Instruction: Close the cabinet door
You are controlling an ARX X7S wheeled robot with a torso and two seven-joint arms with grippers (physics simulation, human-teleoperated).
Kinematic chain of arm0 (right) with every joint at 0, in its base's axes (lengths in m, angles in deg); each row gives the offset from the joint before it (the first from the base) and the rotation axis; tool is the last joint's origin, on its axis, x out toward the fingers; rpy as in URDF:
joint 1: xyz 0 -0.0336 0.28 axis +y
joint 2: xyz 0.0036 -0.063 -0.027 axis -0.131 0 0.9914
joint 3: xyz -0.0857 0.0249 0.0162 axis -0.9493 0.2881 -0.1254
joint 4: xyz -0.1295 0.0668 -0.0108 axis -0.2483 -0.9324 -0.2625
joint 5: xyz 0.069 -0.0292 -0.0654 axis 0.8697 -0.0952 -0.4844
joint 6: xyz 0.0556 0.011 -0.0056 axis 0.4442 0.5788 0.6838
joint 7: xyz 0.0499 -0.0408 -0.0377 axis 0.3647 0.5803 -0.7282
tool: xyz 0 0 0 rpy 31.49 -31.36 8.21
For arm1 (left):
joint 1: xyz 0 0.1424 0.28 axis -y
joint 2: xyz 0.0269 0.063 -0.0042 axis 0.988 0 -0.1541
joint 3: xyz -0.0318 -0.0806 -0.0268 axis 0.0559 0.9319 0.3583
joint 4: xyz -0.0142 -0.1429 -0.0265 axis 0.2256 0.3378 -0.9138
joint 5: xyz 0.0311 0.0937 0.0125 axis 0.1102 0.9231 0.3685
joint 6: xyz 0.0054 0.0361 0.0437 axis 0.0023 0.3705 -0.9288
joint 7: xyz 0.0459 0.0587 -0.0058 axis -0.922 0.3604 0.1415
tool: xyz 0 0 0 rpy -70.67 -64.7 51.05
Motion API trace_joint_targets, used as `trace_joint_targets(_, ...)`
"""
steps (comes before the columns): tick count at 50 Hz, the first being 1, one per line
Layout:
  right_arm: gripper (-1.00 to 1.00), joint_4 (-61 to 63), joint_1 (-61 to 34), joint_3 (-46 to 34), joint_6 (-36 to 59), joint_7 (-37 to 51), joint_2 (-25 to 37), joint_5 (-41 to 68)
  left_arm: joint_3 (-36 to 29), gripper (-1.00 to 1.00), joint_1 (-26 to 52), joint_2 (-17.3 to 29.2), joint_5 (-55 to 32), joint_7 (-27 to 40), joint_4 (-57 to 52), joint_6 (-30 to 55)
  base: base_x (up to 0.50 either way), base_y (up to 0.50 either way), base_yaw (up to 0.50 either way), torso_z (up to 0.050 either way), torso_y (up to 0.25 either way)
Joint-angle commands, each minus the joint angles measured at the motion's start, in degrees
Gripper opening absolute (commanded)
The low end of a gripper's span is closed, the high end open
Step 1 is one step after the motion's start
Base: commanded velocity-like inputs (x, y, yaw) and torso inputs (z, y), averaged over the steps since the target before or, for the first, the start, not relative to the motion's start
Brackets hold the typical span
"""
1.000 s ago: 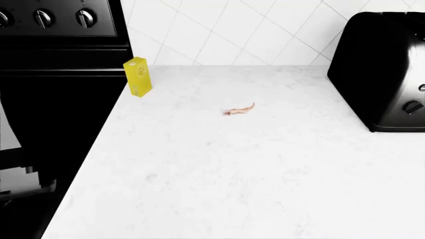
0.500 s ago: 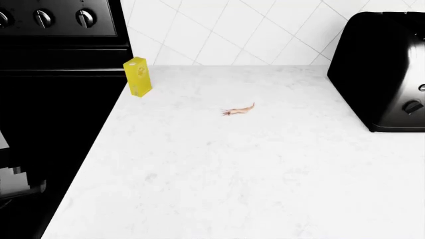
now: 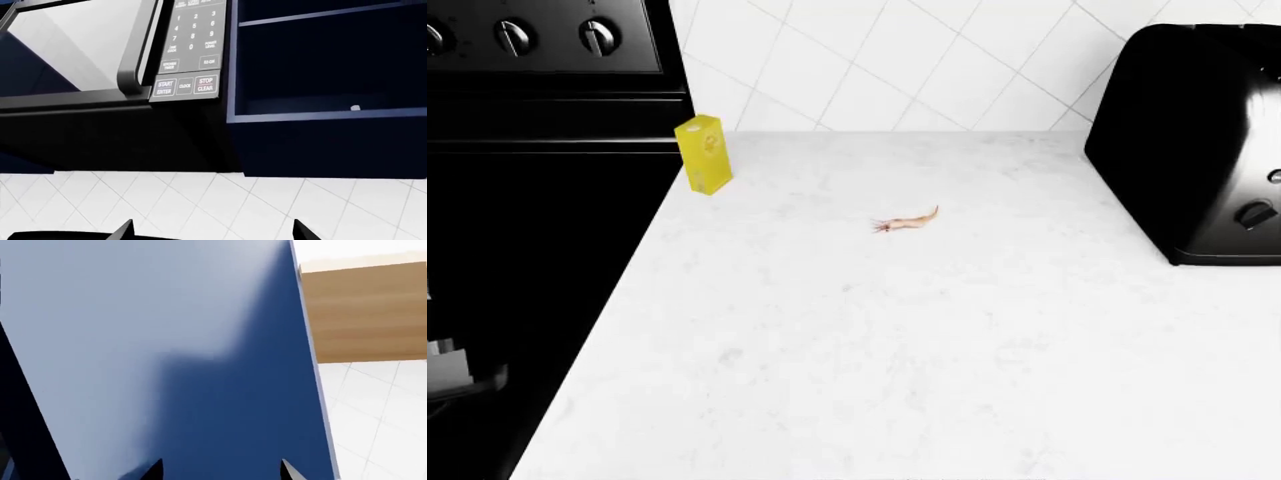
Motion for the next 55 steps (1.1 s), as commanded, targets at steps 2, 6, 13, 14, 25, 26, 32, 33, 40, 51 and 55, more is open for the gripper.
trace_joint_targets(2,1.0,-8.3,-0.9,5.2,-4.0,-8.6,-4.2,-4.3,1.0,1.0,-0.7,0.4,-0.6,0.4,-0.6,-0.4,0.0,0.0,0.0,0.0,0.0)
trace_joint_targets(6,1.0,-10.0,-1.2,4.6,-4.2,-9.9,-5.3,-5.4,1.2,1.0,-0.8,0.5,-0.8,0.5,-0.7,-0.5,0.0,0.0,0.0,0.0,0.0)
trace_joint_targets(13,1.0,-12.8,-1.2,3.7,-4.6,-12.2,-6.7,-7.0,1.8,1.0,-0.9,0.9,-1.5,0.8,-0.8,-0.5,0.0,0.0,0.0,0.001,0.0)
trace_joint_targets(14,1.0,-13.3,-1.3,3.5,-4.7,-12.6,-6.9,-7.3,1.8,1.0,-1.0,0.9,-1.5,0.8,-0.8,-0.5,0.0,0.0,0.0,0.0,0.0)
trace_joint_targets(25,1.0,-19.0,0.4,4.6,-7.0,-15.4,-9.1,-6.5,2.4,1.0,-1.1,1.4,-2.2,1.2,-1.1,-0.4,0.0,0.0,0.0,0.001,0.0)
trace_joint_targets(26,1.0,-19.2,0.6,4.7,-7.2,-15.5,-9.3,-6.4,2.4,1.0,-1.1,1.5,-2.2,1.2,-1.1,-0.5,0.0,0.0,0.0,0.0,0.0)
trace_joint_targets(32,1.0,-21.5,2.3,4.9,-8.6,-16.8,-10.1,-6.5,2.5,1.0,-1.0,1.8,-2.5,1.5,-1.3,-0.3,0.0,0.0,0.0,0.002,0.0)
trace_joint_targets(33,1.0,-22.0,2.7,4.9,-8.8,-17.1,-10.2,-6.6,2.5,1.0,-1.0,1.8,-2.5,1.5,-1.3,-0.4,0.0,0.0,0.0,0.0,0.0)
trace_joint_targets(40,1.0,-24.7,4.4,4.9,-9.9,-18.4,-10.4,-7.2,2.4,1.0,-1.3,1.8,-2.4,1.5,-0.9,-0.9,0.0,0.0,0.0,0.001,0.0)
trace_joint_targets(51,1.0,-28.8,6.6,4.2,-11.1,-20.1,-10.5,-8.9,2.4,1.0,-1.5,1.9,-2.3,1.5,-0.4,-1.5,0.0,0.0,0.0,0.0,0.0)
trace_joint_targets(55,1.0,-30.3,7.2,4.0,-11.5,-20.7,-10.5,-9.6,2.4,1.0,-1.7,1.9,-2.2,1.5,-0.1,-1.8,0.0,0.0,0.0,0.0,0.0)
